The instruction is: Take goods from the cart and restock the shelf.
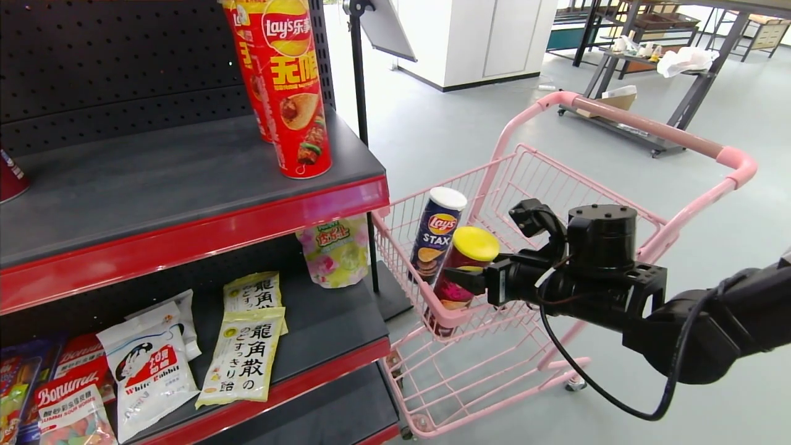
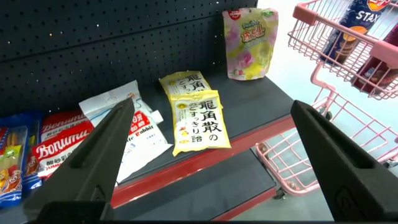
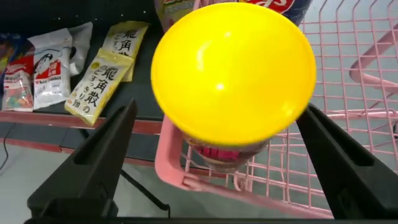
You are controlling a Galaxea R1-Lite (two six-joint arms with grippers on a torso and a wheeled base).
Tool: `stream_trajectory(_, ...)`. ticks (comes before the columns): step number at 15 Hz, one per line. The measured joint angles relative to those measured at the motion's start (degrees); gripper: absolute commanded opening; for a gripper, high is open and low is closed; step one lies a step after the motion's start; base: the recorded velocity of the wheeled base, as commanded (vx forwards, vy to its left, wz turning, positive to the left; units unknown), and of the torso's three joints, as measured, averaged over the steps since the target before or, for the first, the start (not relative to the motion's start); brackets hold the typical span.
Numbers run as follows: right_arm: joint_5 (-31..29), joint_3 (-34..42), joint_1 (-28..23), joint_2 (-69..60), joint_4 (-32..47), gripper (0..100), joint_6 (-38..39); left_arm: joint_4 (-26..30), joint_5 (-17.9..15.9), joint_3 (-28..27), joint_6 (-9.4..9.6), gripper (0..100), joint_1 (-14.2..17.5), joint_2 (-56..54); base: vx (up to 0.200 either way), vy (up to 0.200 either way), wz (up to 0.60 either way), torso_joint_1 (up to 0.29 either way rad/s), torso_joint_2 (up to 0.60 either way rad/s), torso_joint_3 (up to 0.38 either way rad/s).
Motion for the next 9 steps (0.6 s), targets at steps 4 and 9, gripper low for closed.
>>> stream_trajectory(4, -0.11, -3.44, -0.50, 4.40, -0.41, 100, -0.05, -0.02, 0.02, 0.00, 0.00, 100, 0.00, 0.00, 0.000, 0.000, 0.00, 0.000, 0.00, 0.000)
stream_trajectory(9, -0.20, -4.43, -1.68, 7.85, -3.21, 0, -0.05, -0.06, 0.00, 0.00, 0.22, 100, 0.00, 0.00, 0.000, 0.000, 0.00, 0.000, 0.00, 0.000)
